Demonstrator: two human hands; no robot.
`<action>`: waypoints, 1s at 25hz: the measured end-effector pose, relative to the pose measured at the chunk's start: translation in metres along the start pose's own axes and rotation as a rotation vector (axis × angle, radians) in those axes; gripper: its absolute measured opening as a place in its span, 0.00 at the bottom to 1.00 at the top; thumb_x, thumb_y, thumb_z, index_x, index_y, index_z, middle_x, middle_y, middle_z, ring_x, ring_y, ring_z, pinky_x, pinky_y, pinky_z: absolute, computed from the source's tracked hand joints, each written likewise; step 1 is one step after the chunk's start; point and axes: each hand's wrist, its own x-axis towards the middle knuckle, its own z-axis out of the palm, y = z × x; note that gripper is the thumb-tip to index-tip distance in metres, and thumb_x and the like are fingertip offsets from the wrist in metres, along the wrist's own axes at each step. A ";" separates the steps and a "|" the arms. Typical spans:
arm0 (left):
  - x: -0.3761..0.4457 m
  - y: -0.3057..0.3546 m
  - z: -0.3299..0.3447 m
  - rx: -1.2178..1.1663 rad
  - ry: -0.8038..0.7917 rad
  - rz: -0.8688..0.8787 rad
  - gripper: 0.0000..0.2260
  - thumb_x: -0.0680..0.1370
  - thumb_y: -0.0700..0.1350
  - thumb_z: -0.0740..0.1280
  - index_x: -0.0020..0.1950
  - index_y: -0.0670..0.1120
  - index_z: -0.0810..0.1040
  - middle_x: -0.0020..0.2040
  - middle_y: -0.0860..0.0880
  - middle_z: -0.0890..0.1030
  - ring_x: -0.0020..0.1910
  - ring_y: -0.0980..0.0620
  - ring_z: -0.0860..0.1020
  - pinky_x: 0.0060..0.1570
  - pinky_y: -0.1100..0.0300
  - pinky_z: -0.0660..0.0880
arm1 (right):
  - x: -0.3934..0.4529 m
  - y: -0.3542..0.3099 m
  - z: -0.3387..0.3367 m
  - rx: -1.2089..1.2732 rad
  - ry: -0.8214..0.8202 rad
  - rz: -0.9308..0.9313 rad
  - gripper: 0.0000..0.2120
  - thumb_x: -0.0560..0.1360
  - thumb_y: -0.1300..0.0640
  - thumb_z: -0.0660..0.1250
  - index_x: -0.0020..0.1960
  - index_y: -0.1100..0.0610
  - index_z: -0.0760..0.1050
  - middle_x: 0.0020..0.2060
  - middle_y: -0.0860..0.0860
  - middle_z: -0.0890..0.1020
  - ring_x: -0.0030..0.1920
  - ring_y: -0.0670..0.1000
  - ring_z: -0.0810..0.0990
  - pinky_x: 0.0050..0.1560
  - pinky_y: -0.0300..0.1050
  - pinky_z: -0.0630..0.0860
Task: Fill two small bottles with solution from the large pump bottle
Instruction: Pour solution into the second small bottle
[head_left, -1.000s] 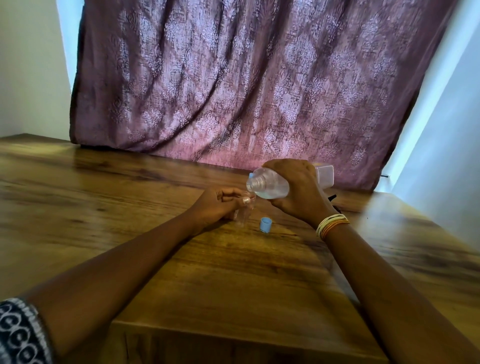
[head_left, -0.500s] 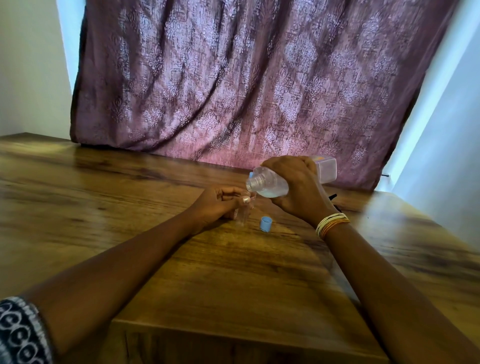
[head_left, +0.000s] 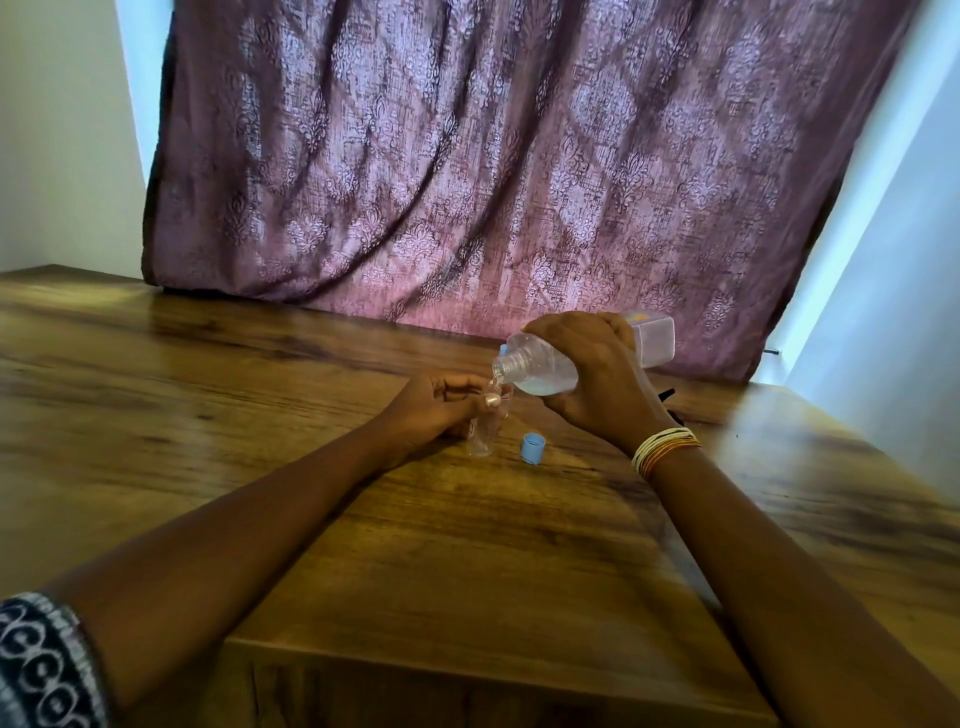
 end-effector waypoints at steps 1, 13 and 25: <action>0.000 0.000 0.000 -0.004 -0.001 0.001 0.13 0.72 0.38 0.70 0.57 0.39 0.80 0.48 0.42 0.85 0.46 0.45 0.83 0.46 0.50 0.77 | 0.000 0.000 0.000 -0.008 0.001 -0.001 0.23 0.68 0.46 0.72 0.62 0.50 0.76 0.58 0.46 0.81 0.61 0.51 0.77 0.61 0.59 0.66; 0.001 -0.002 0.000 0.007 0.018 0.001 0.13 0.70 0.41 0.72 0.54 0.40 0.81 0.46 0.41 0.85 0.46 0.39 0.80 0.47 0.48 0.75 | 0.000 0.000 -0.002 -0.004 0.009 0.000 0.23 0.69 0.45 0.70 0.62 0.50 0.76 0.58 0.46 0.81 0.62 0.52 0.77 0.63 0.60 0.66; 0.000 -0.001 0.000 0.031 0.014 0.020 0.10 0.74 0.36 0.68 0.56 0.39 0.80 0.47 0.42 0.85 0.48 0.40 0.81 0.53 0.41 0.77 | 0.000 0.000 -0.003 -0.002 -0.002 -0.003 0.23 0.69 0.45 0.69 0.62 0.50 0.75 0.59 0.47 0.80 0.62 0.52 0.77 0.62 0.59 0.66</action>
